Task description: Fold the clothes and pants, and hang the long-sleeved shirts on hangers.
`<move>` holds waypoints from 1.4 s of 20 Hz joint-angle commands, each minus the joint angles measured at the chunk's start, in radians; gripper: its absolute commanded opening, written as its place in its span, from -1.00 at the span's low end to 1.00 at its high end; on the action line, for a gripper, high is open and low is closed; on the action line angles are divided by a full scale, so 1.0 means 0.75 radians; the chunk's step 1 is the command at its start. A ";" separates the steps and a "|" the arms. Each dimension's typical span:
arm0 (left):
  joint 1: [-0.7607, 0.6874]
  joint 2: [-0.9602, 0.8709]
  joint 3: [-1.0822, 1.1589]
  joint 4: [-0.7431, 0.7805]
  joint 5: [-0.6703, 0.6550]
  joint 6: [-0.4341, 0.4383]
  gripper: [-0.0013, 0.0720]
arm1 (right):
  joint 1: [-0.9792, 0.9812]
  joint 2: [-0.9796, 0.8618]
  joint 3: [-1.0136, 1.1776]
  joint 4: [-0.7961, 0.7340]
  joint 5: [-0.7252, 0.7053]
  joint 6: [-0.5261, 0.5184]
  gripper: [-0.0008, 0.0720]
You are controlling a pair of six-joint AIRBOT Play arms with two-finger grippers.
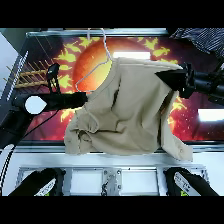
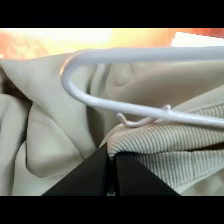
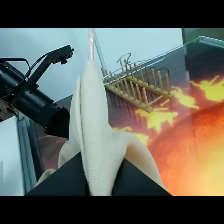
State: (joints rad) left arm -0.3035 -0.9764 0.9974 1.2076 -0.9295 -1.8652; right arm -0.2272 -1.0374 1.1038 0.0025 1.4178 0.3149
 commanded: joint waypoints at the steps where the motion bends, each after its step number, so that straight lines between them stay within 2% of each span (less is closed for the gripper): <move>1: 0.027 -0.001 -0.001 -0.149 0.033 0.114 -0.91 | 0.009 0.001 0.002 0.084 0.013 0.010 -0.91; 7: -0.046 -0.001 -0.001 -0.144 0.091 0.119 -0.91 | 0.037 0.001 0.002 0.213 -0.009 0.011 -0.91; 11: 0.048 -0.001 -0.001 -0.148 0.073 0.119 -0.91 | 0.040 0.001 0.002 0.258 -0.004 0.041 -0.91; 21: 0.192 0.000 -0.001 -0.147 0.006 0.143 -0.91 | 0.039 0.001 0.002 0.035 -0.006 0.054 -0.91; 28: 0.212 0.000 0.000 -0.144 -0.048 0.214 -0.91 | -0.036 0.001 0.002 -0.042 0.002 -0.006 -0.91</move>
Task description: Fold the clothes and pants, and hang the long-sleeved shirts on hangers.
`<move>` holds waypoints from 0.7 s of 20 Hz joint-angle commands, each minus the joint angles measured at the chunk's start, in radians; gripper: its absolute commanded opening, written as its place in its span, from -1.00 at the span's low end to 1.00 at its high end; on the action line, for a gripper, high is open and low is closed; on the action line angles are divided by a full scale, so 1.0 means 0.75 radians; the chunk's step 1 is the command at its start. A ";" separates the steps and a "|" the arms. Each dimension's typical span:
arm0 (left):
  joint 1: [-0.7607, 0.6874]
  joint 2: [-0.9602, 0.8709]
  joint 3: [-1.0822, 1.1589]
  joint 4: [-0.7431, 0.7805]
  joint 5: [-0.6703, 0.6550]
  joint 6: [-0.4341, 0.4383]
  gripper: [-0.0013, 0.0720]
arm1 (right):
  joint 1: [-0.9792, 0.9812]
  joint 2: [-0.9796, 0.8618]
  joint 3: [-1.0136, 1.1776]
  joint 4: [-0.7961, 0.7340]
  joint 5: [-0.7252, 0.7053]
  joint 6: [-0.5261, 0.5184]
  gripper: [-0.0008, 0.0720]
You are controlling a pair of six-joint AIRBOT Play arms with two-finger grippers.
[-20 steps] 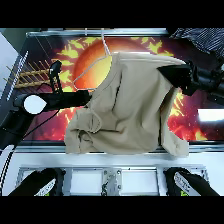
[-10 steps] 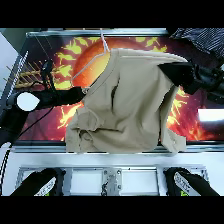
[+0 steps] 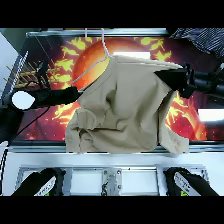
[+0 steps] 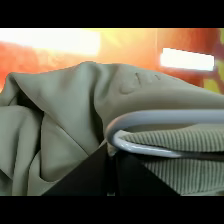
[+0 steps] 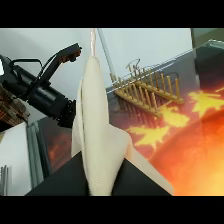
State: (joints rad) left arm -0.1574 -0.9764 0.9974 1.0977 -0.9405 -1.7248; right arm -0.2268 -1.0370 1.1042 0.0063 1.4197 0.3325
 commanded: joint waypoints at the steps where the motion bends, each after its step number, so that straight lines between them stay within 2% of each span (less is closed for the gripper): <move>1: 0.036 0.000 0.000 0.002 -0.040 0.026 -0.91 | -0.056 -0.001 0.001 -0.087 0.021 -0.029 -0.91; 6: 0.118 0.039 0.003 -0.002 -0.068 0.061 -0.91 | -0.097 -0.001 -0.005 -0.255 0.131 -0.045 -0.91; 8: 0.118 0.069 0.003 -0.002 -0.068 0.071 -0.91 | -0.097 -0.003 -0.045 -0.244 0.134 -0.060 -0.91; 10: 0.117 0.089 0.030 -0.002 -0.091 0.072 -0.91 | -0.097 -0.003 -0.135 -0.160 0.144 -0.129 -0.91; 14: 0.092 0.083 0.246 0.001 -0.178 0.146 -0.91 | -0.038 -0.003 -0.421 0.125 0.124 -0.299 -0.91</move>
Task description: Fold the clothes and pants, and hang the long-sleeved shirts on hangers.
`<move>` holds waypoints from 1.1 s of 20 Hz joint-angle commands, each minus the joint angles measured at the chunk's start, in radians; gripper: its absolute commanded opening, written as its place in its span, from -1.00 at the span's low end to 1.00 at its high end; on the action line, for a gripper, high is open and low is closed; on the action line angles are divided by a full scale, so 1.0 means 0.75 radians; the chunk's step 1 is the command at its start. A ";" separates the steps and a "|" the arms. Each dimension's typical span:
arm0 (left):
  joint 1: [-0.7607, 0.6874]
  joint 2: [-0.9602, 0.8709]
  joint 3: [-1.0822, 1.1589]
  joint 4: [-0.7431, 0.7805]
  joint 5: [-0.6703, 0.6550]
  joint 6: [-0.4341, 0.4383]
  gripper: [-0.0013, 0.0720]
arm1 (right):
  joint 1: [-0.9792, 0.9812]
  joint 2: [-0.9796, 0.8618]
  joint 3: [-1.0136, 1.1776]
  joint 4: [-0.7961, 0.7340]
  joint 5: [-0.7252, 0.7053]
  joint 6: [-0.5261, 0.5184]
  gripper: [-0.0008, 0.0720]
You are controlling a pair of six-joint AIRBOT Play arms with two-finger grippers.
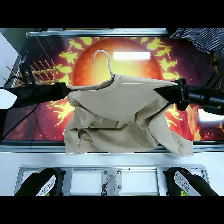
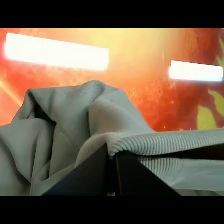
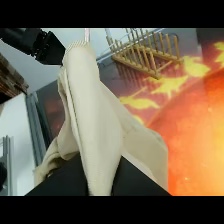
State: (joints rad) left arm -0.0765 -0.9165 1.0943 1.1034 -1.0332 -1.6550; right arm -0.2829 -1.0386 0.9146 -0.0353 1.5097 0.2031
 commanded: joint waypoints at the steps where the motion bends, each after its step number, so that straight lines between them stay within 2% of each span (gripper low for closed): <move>1: -0.036 -0.012 0.184 -0.006 -0.094 0.075 -0.91 | 0.067 -0.001 -0.224 0.237 -0.016 -0.165 -0.91; 5: -0.106 -0.135 0.417 -0.004 -0.297 0.129 -0.91 | 0.201 -0.002 -0.311 0.323 -0.094 -0.213 -0.91; 8: -0.112 -0.217 0.570 0.006 -0.375 0.129 -0.91 | 0.284 -0.001 -0.311 0.441 -0.097 -0.274 -0.91; 12: -0.108 -0.259 0.701 0.005 -0.415 0.140 -0.91 | 0.342 -0.001 -0.310 0.558 -0.099 -0.277 -0.91; 15: -0.122 -0.257 0.704 0.004 -0.429 0.138 -0.91 | 0.399 -0.002 -0.311 0.558 -0.178 -0.280 -0.91; 17: -0.140 -0.257 0.704 0.003 -0.439 0.138 -0.91 | 0.450 -0.008 -0.311 0.563 -0.234 -0.334 -0.91; 22: -0.200 -0.254 0.704 0.002 -0.434 0.138 -0.91 | 0.547 -0.079 -0.310 0.599 -0.233 -0.352 -0.90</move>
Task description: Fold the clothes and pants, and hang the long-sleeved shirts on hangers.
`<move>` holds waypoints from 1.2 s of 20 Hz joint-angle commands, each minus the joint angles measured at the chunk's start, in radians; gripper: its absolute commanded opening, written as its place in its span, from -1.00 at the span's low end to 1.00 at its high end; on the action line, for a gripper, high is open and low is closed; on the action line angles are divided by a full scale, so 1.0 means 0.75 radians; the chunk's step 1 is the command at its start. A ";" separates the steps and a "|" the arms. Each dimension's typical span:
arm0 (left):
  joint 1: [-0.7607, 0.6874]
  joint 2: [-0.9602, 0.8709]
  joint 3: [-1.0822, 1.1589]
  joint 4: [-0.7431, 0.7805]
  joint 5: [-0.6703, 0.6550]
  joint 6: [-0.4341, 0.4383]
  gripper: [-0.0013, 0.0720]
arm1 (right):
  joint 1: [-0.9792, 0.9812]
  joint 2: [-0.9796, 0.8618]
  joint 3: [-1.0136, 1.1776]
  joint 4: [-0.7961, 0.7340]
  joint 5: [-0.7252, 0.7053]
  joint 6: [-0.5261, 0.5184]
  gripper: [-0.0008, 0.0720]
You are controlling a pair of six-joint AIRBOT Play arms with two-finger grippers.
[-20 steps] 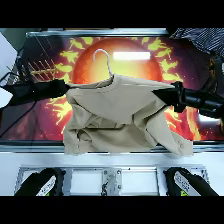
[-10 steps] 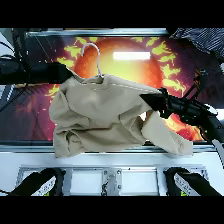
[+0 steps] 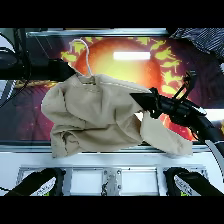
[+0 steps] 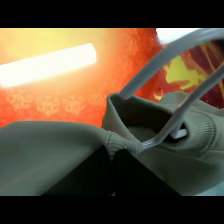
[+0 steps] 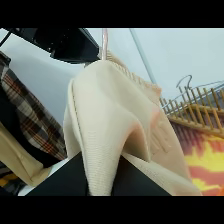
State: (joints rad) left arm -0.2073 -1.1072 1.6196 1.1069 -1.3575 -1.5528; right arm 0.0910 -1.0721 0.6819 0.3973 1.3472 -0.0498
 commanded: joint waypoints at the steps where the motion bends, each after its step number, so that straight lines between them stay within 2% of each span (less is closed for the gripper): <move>1: -0.026 0.000 0.004 -0.005 -0.002 0.002 -0.91 | 0.050 -0.047 0.000 0.023 -0.017 -0.015 -0.90; 4: -0.026 0.003 0.004 -0.006 -0.004 0.002 -0.91 | 0.049 -0.072 0.000 0.046 -0.017 -0.015 -0.88; 5: -0.026 0.006 0.004 -0.007 -0.006 0.002 -0.85 | 0.049 -0.079 0.000 0.054 -0.017 -0.015 -0.89; 7: -0.026 0.024 0.004 -0.005 -0.005 0.002 0.36 | 0.049 -0.082 0.000 0.074 -0.016 -0.015 -0.89; 8: -0.025 0.043 0.004 -0.004 -0.004 0.002 0.45 | 0.050 -0.082 0.000 0.085 -0.016 -0.015 -0.90; 9: -0.024 0.065 0.004 -0.003 -0.005 0.002 0.45 | 0.049 -0.082 0.000 0.101 -0.015 -0.014 -0.90; 16: 0.045 0.274 0.004 0.001 -0.002 -0.033 0.45 | 0.047 -0.079 0.001 0.221 0.039 -0.014 -0.91; 17: 0.084 0.301 0.004 0.001 -0.004 -0.035 0.10 | 0.046 -0.076 0.005 0.225 0.039 -0.014 -0.91; 18: 0.128 0.327 0.003 0.001 -0.005 -0.034 -0.40 | 0.042 -0.071 0.014 0.224 0.039 -0.014 -0.91; 19: 0.165 0.346 0.003 0.001 -0.005 -0.034 -0.77 | 0.033 -0.063 0.029 0.225 0.038 -0.007 -0.91; 20: 0.208 0.366 0.003 0.001 -0.006 -0.032 -0.91 | 0.015 -0.054 0.051 0.224 0.029 -0.004 -0.91; 24: 0.327 0.440 -0.040 -0.001 0.013 -0.032 -0.91 | -0.153 0.042 0.157 0.224 -0.055 -0.004 -0.91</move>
State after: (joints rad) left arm -0.0223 -0.8181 1.6119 1.1072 -1.3598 -1.5742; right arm 0.0479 -1.0821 0.7532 0.5602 1.3479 -0.0563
